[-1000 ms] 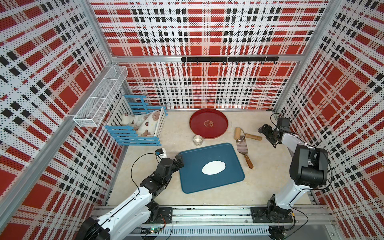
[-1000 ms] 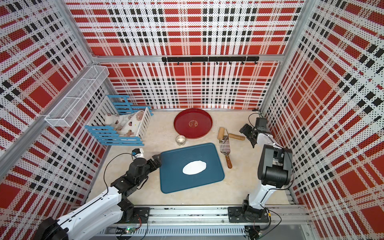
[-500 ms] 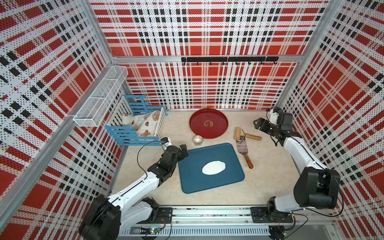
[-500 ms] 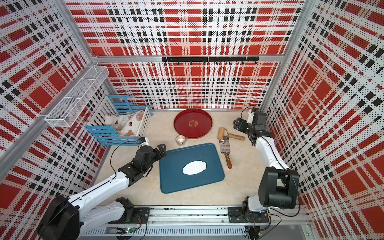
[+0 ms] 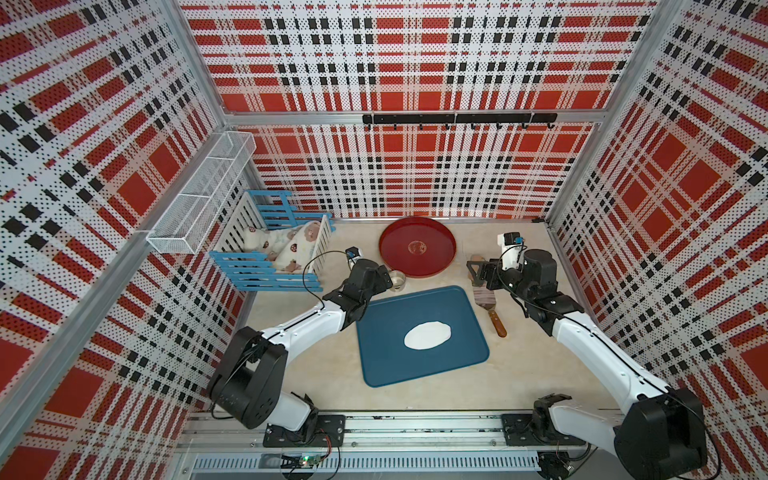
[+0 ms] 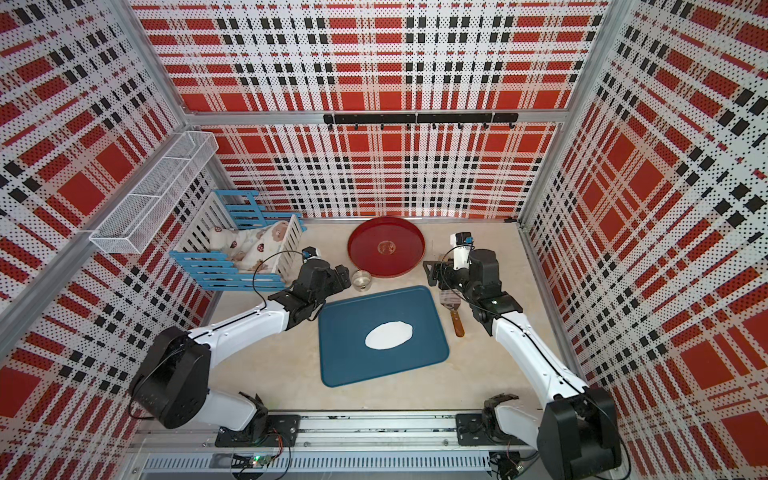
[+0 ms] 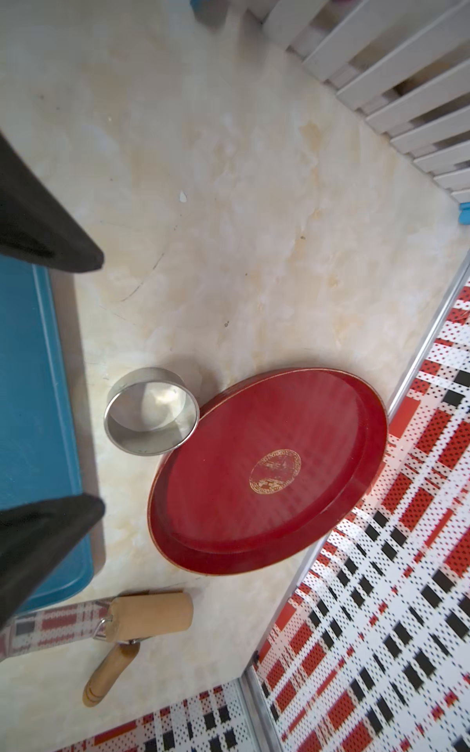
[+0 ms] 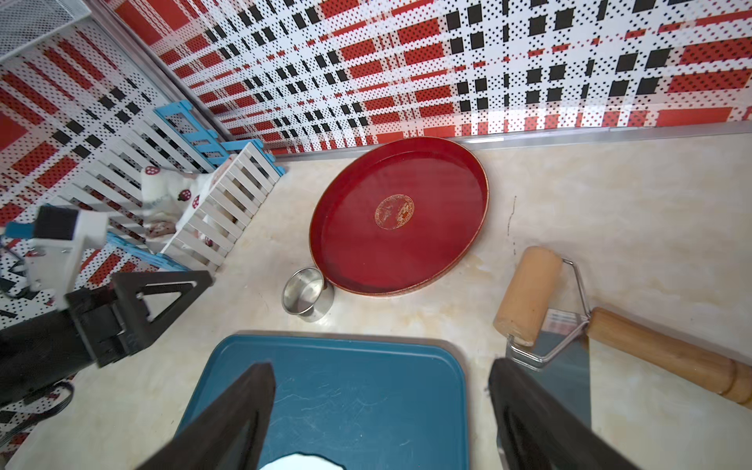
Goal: Roll out the dumpling wrappers from the dough
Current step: Pick up the dumpling mold from the center of the board.
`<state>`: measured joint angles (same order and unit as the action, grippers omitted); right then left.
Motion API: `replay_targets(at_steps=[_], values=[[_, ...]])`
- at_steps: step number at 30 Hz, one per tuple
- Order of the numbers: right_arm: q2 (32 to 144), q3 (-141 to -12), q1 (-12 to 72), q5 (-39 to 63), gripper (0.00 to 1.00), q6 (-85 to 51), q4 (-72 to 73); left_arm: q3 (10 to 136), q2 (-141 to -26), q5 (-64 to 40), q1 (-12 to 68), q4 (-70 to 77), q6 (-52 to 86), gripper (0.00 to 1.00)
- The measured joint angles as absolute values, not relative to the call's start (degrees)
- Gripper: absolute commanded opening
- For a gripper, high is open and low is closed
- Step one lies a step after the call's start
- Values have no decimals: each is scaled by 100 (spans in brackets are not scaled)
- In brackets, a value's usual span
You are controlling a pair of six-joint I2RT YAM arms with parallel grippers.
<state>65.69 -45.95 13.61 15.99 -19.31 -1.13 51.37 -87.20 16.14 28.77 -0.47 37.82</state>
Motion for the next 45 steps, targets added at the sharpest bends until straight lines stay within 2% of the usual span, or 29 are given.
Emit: replay_targets(at_steps=[1,3,8,9,19,27,45], values=[[6497,-4499,1367,1586,89,-1953,1,5306,-8899,1588,2869,-106,3756,77],[6383,-4346,1376,1588,99,-1992,196,5640,-9244,1535,2840,-257,3691,71],[6193,-4027,1382,1688,97,-2147,676,6407,-10033,1271,2630,-591,3465,43],[6169,-4005,1385,1658,97,-2200,696,6519,-10171,1179,2565,-637,3406,41],[6180,-3922,1387,1413,95,-2504,829,7170,-11050,652,2447,-1007,3225,38],[6193,-3911,1387,1413,94,-2582,851,7345,-11314,650,2532,-1151,3186,31],[6204,-3911,1387,1417,93,-2630,849,7345,-11399,694,2609,-1243,3175,6]])
